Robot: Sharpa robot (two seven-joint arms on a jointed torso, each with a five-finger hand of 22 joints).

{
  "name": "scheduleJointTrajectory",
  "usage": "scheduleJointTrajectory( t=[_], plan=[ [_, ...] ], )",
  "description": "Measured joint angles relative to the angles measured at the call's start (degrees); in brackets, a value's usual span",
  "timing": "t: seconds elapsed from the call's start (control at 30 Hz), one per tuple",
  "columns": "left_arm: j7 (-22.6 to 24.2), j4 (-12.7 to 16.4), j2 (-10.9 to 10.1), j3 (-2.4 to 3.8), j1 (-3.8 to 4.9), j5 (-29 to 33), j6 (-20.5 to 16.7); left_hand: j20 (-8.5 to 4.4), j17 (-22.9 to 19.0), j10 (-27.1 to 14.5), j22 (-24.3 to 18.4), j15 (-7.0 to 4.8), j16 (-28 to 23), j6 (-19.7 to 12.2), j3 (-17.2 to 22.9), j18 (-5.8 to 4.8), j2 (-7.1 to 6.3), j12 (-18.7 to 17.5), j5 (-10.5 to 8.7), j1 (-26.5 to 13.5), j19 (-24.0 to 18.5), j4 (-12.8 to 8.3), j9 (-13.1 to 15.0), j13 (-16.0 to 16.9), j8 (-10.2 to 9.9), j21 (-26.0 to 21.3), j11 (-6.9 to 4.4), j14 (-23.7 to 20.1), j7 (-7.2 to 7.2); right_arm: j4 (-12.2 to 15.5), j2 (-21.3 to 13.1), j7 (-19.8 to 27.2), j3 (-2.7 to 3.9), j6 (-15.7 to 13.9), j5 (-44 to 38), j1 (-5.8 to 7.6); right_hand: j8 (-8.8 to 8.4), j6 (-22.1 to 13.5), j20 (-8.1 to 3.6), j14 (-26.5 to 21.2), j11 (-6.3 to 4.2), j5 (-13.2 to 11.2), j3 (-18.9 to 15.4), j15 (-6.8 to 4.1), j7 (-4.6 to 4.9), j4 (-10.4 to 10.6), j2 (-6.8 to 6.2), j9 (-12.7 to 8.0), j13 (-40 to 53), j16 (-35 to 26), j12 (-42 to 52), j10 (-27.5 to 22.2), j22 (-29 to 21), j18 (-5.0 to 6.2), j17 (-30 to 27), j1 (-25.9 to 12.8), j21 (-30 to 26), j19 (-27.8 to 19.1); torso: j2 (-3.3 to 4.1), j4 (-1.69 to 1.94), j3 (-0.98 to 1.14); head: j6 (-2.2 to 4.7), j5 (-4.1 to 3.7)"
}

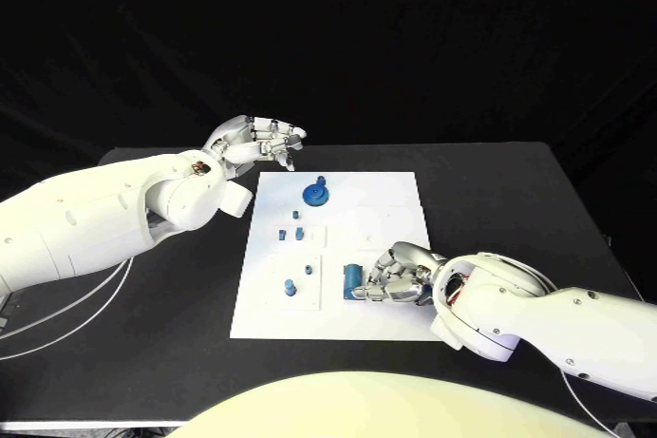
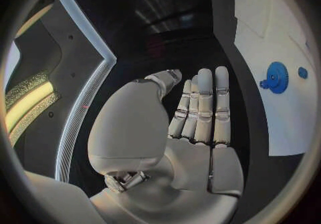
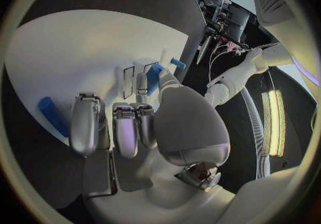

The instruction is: Assemble the parts on the task board

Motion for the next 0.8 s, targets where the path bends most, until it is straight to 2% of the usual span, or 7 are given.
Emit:
scheduleJointTrajectory(
  t=[0.13, 0.17, 0.3, 0.4, 0.6, 0.7, 0.8],
  plan=[
    [-0.06, 0.02, -0.06, 0.0, 0.0, -0.02, 0.0, 0.0, 0.0, 0.0, 0.0, 0.0, 0.0, 0.0, 0.0, 0.0, 0.0, 0.0, 0.0, 0.0, 0.0, 0.0, 0.0, 0.0, 0.0, 0.0, 0.0, 0.0, 0.0, -0.03, -0.12, 0.26, 0.01, 0.06, -0.31, -0.06, 0.0, 0.0, 0.0, 0.0, 0.0, 0.01, 0.0, 0.0, 0.0, 0.0, 0.32, 0.0, 0.0, 0.0, 0.0, 0.0, 0.0, 0.0, 0.0, 0.45, 0.14, 0.0, 0.0, 0.0, -0.01, 0.0, 0.04],
    [-0.08, 0.03, -0.08, 0.0, 0.0, -0.03, 0.0, 0.0, 0.0, 0.0, 0.0, 0.0, 0.0, 0.0, 0.0, 0.0, 0.0, 0.0, 0.0, 0.0, 0.0, 0.0, 0.0, 0.0, 0.0, 0.0, 0.0, 0.0, 0.0, -0.1, -0.18, 0.27, -0.03, 0.12, -0.38, -0.12, 0.0, 0.0, 0.0, 0.0, 0.0, 0.06, 0.09, 0.0, 0.0, -0.09, 0.88, 0.0, 0.0, 0.0, 0.0, 0.0, 0.0, 0.0, 0.0, 1.15, 0.31, 0.0, 0.0, 0.0, -0.01, 0.0, 0.07],
    [-0.13, 0.05, -0.22, -0.01, 0.0, -0.05, 0.0, 0.0, 0.0, 0.0, 0.0, 0.0, 0.0, 0.0, 0.0, 0.0, 0.0, 0.0, 0.0, 0.0, 0.0, 0.0, 0.0, 0.0, 0.0, 0.0, 0.0, 0.0, 0.0, -0.18, -0.55, 0.18, -0.15, 0.3, -0.54, -0.34, -0.06, 0.19, -0.21, -0.16, 0.0, 0.25, 0.25, -0.16, -0.19, 0.04, 0.82, -0.01, 0.0, 0.0, 0.0, 0.0, 0.0, 0.01, 0.02, 1.26, 0.31, -0.21, 0.0, -0.02, -0.01, 0.0, 0.13],
    [-0.18, 0.07, -0.31, -0.01, 0.0, -0.06, 0.0, 0.0, 0.0, 0.0, -0.04, 0.0, 0.0, 0.0, 0.0, 0.0, 0.0, 0.0, 0.0, 0.0, 0.0, 0.0, 0.0, 0.0, 0.0, 0.0, 0.0, 0.0, 0.0, -0.06, -0.72, 0.16, -0.15, 0.38, -0.58, -0.35, -0.23, 0.2, -0.21, -0.1, 0.0, 0.33, 0.59, -0.32, -0.19, -0.12, -0.08, -0.1, 0.0, 0.0, 0.0, 0.0, -0.01, 0.01, 0.05, 2.14, 0.31, -0.21, 0.0, -0.02, -0.01, 0.0, 0.14],
    [-0.26, 0.08, -0.47, -0.01, 0.0, -0.1, 0.01, 0.0, -0.01, 0.0, -0.06, 0.0, 0.0, -0.2, 0.01, 0.0, 0.0, 0.0, 0.0, 0.0, 0.0, 0.0, 0.0, 0.01, 0.0, 0.0, 0.0, 0.0, -0.2, 0.28, -1.19, 0.15, -0.1, 0.49, -0.6, -0.44, -0.5, 0.37, -0.21, 0.0, -0.19, 0.37, 1.04, -0.41, -0.37, -0.43, -2.72, -0.26, 0.0, 0.0, 0.0, -0.2, -0.01, 0.01, 0.04, 3.44, 0.31, -0.21, 0.0, 0.0, 0.01, 0.0, 0.13],
    [-0.3, 0.13, -0.64, -0.01, 0.0, -0.12, 0.01, 0.0, -0.01, 0.0, -0.05, 0.0, 0.0, -0.2, 0.01, 0.0, 0.0, 0.0, 0.0, 0.0, 0.0, 0.0, 0.0, 0.01, 0.0, 0.0, 0.0, 0.0, -0.2, 0.45, -1.29, 0.15, -0.1, 0.47, -0.62, -0.54, -0.5, 0.37, -0.32, 0.0, -0.19, 0.37, 1.51, -0.41, -0.37, -0.57, -3.45, -0.34, 0.0, 0.0, 0.0, -0.2, -0.01, 0.01, 0.04, 4.17, 0.31, -0.1, 0.0, -0.01, 0.0, 0.0, 0.09],
    [-0.36, 0.16, -0.8, -0.01, 0.0, -0.15, 0.01, 0.0, -0.01, 0.0, -0.05, 0.0, 0.0, -0.2, 0.01, 0.0, 0.0, 0.0, 0.0, 0.0, 0.0, 0.0, 0.0, 0.01, 0.0, 0.0, 0.0, 0.0, -0.2, 0.63, -1.45, 0.18, -0.11, 0.36, -0.74, -0.67, -0.5, 0.38, -0.41, -0.01, -0.38, 0.37, 1.51, -0.41, -0.37, -0.57, -3.45, -0.33, 0.0, 0.0, 0.0, -0.02, -0.01, 0.01, 0.04, 4.17, 0.31, 0.0, 0.0, -0.04, -0.01, 0.0, 0.04]
  ],
)
